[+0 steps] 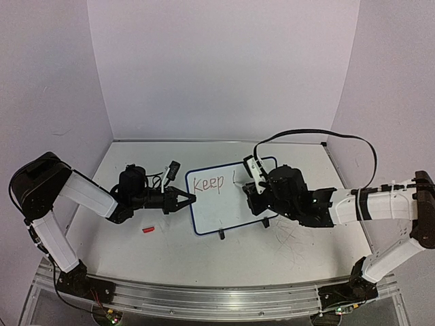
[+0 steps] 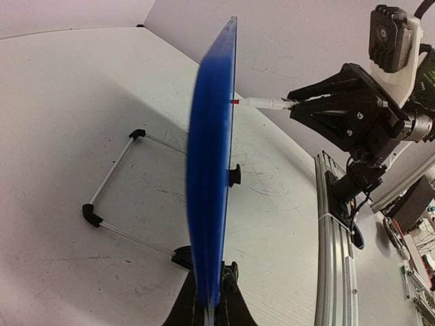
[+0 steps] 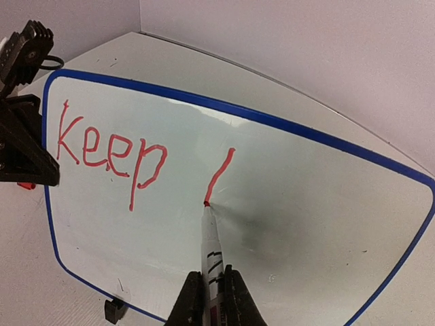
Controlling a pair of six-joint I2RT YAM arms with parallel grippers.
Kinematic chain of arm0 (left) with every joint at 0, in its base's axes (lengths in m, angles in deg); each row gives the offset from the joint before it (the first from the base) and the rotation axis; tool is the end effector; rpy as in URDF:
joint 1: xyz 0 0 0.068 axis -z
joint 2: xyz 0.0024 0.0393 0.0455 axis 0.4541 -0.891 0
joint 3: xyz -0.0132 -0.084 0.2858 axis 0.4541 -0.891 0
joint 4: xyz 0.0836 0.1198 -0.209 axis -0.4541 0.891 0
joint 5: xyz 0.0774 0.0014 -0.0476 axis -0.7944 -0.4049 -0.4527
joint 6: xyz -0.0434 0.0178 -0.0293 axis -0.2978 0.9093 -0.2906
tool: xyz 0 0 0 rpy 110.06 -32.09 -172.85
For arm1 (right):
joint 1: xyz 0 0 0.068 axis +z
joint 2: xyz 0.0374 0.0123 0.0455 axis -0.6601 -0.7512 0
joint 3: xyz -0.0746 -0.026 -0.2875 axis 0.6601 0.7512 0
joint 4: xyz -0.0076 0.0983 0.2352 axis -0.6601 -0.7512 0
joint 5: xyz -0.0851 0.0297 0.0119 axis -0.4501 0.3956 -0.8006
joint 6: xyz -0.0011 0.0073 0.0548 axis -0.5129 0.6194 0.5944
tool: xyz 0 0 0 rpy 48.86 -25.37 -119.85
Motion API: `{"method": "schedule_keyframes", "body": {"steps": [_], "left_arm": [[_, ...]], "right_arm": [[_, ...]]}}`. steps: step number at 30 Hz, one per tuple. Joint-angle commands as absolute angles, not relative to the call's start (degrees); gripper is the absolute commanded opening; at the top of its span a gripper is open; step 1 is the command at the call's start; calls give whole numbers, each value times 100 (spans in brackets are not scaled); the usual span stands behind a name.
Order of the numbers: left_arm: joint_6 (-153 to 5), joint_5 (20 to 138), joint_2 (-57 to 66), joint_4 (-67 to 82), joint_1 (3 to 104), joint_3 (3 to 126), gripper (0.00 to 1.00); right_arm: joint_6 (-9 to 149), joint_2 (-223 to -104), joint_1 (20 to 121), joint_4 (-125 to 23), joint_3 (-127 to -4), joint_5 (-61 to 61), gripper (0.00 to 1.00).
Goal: Write a sentence on the whiteboard
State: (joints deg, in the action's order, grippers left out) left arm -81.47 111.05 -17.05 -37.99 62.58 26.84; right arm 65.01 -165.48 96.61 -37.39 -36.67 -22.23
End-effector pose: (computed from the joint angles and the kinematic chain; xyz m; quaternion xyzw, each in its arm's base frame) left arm 0.2443 -0.2046 0.1902 0.3102 0.7104 -0.5050 0.3795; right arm 0.1870 0.2532 0.2660 -0.3082 0.7707 0.1662 0.5324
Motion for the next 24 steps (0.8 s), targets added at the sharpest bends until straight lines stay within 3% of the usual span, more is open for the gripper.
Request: {"method": "schedule_keyframes", "body": {"steps": [1,8,24], "left_arm": [[-7972,10731,-1773,-3511,6217,2765,0],[-7964,10729,-1756,-3487,6216,2771,0],[-7920,10745,-1756,-3452,6221,2789,0]], "right_arm": [[6604,-16341,9646,-3893,-3570,-2578,0],[6464,-15842,9642,-3311,-3385,-2185,0],[6436,-16455,9633,-3144,-3843,-2005,0]]}}
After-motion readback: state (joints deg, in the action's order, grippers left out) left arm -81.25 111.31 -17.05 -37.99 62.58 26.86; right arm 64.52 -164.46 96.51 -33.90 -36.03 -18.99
